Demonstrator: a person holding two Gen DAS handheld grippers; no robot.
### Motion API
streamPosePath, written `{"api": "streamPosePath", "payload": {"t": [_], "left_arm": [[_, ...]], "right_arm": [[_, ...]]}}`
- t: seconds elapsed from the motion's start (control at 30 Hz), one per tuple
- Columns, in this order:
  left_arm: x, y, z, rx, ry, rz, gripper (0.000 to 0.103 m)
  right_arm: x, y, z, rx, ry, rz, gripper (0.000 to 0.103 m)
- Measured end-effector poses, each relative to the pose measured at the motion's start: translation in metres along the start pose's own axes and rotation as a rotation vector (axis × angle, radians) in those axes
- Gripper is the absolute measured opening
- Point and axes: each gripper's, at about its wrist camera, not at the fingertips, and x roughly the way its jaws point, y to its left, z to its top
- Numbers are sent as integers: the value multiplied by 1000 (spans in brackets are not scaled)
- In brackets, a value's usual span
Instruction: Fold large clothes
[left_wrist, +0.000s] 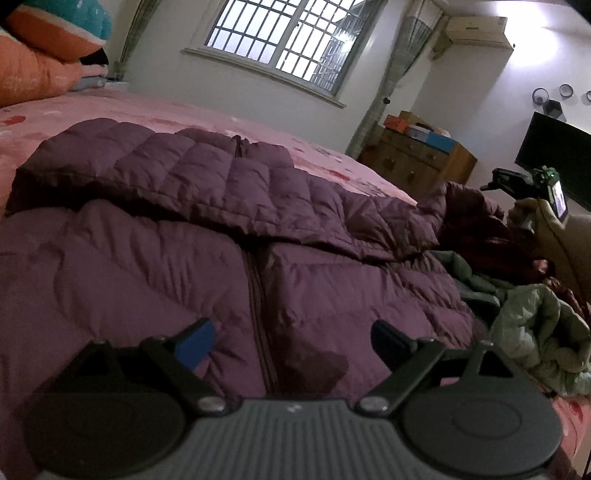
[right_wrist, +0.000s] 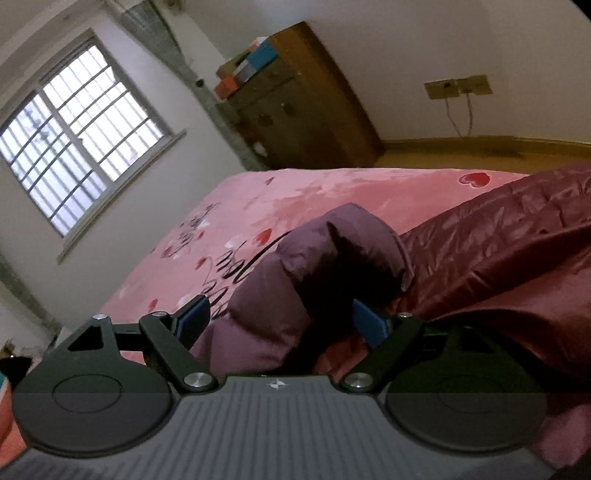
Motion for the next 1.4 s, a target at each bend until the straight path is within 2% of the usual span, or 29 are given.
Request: {"api": "streamPosePath", "payload": {"t": [0.13, 0.23, 0.27, 0.3, 0.33, 0.4, 0.5, 0.63, 0.73, 0.93, 1.03, 1.17, 1.3, 1.4], "left_arm": [[2, -1, -1, 8, 6, 2, 93], [3, -2, -1, 16, 10, 3, 93], [3, -2, -1, 18, 10, 3, 93], [3, -2, -1, 20, 11, 4, 94], [3, -2, -1, 21, 11, 4, 94], [3, -2, -1, 20, 10, 3, 94], [3, -2, -1, 19, 11, 3, 94], [2, -2, 0, 16, 9, -1, 94], [2, -1, 1, 5, 7, -7, 94], [-2, 2, 4, -30, -1, -11, 94], [-7, 9, 9, -71, -16, -13, 94], [-17, 19, 17, -135, -47, -10, 94], [-29, 33, 26, -168, -94, 30, 94], [-36, 50, 31, -235, -124, 61, 94]], "right_arm": [[7, 7, 3, 18, 5, 28, 102], [4, 14, -1, -13, 25, 28, 77], [4, 15, 1, -32, 38, 24, 62], [1, 15, -2, -57, 48, 15, 52], [0, 20, -7, -96, 45, -6, 48], [-3, 25, -11, -161, 18, -28, 32], [-15, 35, -19, -223, -27, -50, 23], [-42, 53, -20, -261, -92, -33, 17], [-71, 81, -19, -346, -144, 5, 16], [-149, 161, -38, -577, -238, 182, 16], [-194, 203, -69, -749, -267, 298, 16], [-239, 244, -123, -916, -256, 454, 16], [-268, 265, -182, -1036, -200, 579, 16], [-280, 270, -232, -1104, -142, 641, 16]]}}
